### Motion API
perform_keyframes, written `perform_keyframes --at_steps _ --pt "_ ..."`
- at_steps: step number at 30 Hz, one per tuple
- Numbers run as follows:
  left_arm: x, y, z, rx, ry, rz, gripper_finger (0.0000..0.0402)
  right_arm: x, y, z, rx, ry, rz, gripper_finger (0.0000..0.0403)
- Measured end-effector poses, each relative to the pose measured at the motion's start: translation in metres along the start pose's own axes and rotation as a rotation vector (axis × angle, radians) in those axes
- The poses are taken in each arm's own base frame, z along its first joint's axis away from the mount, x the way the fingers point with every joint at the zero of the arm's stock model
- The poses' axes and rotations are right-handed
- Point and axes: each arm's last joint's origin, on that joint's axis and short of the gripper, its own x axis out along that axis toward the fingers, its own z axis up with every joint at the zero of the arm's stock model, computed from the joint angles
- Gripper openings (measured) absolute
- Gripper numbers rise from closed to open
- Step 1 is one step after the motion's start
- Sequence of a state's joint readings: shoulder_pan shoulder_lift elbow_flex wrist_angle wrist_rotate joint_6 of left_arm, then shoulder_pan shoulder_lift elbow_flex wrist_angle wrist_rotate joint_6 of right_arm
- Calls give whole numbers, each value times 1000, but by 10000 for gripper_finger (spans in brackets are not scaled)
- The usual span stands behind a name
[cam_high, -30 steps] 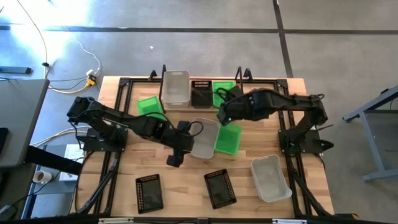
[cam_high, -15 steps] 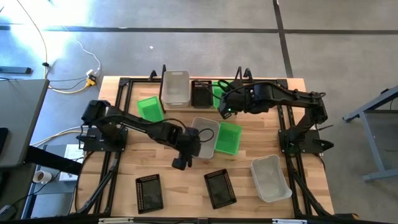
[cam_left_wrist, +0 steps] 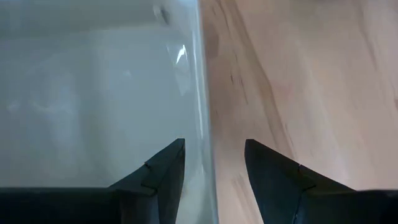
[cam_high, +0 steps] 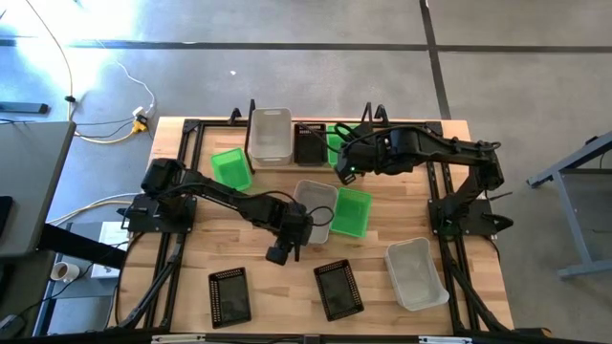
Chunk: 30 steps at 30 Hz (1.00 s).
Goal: Stack baskets on shelf by color
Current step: Stack the top gray bin on the gray bin on the shelf
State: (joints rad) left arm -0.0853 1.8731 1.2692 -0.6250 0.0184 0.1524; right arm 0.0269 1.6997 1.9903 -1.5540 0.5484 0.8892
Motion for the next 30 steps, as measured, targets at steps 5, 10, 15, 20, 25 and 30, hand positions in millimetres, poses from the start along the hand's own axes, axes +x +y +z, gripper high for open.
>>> perform_keyframes --at_steps 5,10,15,20,25,30 --pt "-1 0 0 2 2 -1 107 0 0 0 1 -2 1 67" --pt "-1 0 0 8 4 -3 21 0 0 0 1 -1 2 67" --pt "-1 -2 -1 -2 13 -13 9 0 0 0 1 0 3 67" --pt "-7 -10 -3 1 28 -38 3 0 0 0 1 0 3 67" --pt "-26 -17 -2 -15 -9 -29 2 0 0 0 1 0 3 67" --pt "-55 -18 -2 -50 -80 -8 1 0 0 0 1 0 3 67"
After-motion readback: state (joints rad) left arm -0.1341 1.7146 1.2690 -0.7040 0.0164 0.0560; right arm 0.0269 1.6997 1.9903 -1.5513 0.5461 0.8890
